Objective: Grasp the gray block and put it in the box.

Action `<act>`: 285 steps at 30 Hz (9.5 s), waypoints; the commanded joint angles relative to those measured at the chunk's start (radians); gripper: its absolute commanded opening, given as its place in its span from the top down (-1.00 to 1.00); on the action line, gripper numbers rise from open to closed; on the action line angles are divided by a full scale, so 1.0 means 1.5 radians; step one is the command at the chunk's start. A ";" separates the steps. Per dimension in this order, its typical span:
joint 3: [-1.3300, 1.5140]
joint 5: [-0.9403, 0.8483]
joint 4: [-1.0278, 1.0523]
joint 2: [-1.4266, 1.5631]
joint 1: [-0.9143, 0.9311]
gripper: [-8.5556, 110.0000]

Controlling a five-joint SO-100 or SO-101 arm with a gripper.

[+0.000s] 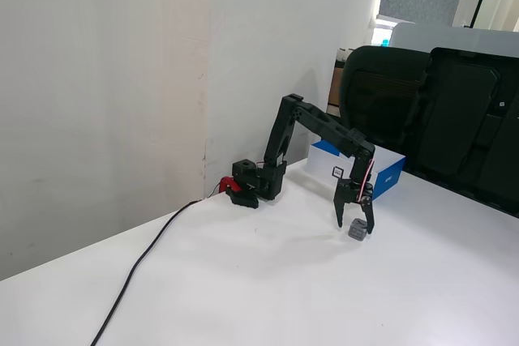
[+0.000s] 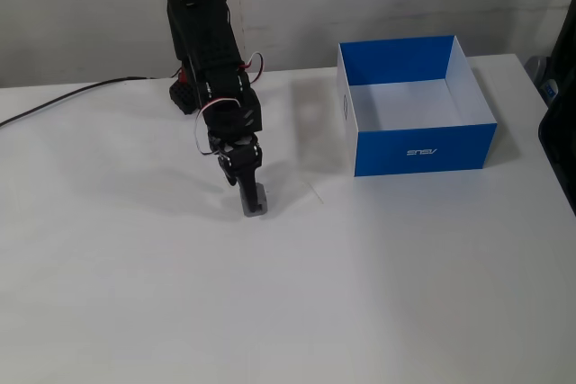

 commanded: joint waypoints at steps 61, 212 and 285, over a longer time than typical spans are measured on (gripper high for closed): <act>0.021 0.002 -0.061 0.000 0.028 0.81; 0.379 0.084 0.041 0.804 0.014 0.85; 0.996 -0.080 -0.166 1.317 -0.156 0.73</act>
